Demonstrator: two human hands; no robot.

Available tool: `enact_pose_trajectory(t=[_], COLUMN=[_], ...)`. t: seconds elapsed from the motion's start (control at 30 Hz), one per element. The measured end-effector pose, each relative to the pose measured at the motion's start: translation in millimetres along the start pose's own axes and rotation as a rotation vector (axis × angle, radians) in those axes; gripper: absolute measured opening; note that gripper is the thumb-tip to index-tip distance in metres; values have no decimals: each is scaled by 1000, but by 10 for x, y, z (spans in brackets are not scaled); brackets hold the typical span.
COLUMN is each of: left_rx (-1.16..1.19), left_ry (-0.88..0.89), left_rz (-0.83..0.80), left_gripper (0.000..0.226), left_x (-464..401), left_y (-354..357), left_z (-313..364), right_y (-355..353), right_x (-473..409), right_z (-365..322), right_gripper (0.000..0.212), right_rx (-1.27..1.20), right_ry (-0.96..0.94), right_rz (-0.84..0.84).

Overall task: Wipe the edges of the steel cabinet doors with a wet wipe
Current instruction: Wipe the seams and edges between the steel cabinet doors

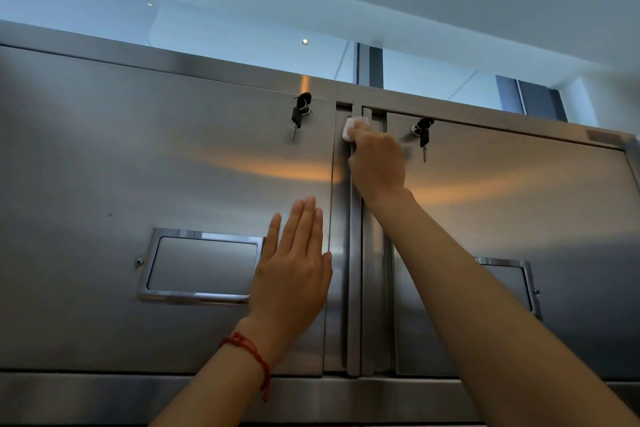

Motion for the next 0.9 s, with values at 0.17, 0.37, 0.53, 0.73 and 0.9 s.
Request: enact_pose_trajectory(t=[0.17, 0.37, 0.53, 0.73, 0.9], left_rx=[-7, -7, -2, -3, 4], left_ry=[3, 0, -3, -1, -3], left_rz=[8, -1, -2, 6, -3], left_gripper=[55, 55, 56, 55, 55], left_x=[0, 2, 2, 3, 4], left_y=[-8, 2, 9, -3, 14], left_z=[1, 2, -1, 3, 0], right_y=[-13, 48, 51, 32, 31], right_x=[-82, 24, 4, -27, 13], right_z=[13, -1, 5, 1, -2], right_gripper=[38, 39, 39, 38, 37], right_rx=[29, 44, 55, 46, 59], right_ry=[17, -18, -33, -12, -42], right_rz=[-5, -12, -25, -30, -29])
Point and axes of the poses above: each hand's wrist, its own x-axis away from the middle knuckle, its own y-axis out of the palm, z = x × y, the point moved 8 cm from there along -x, towards the middle knuckle, and after that the axes turned 6 degrees about -z, right-handed, at the moved point
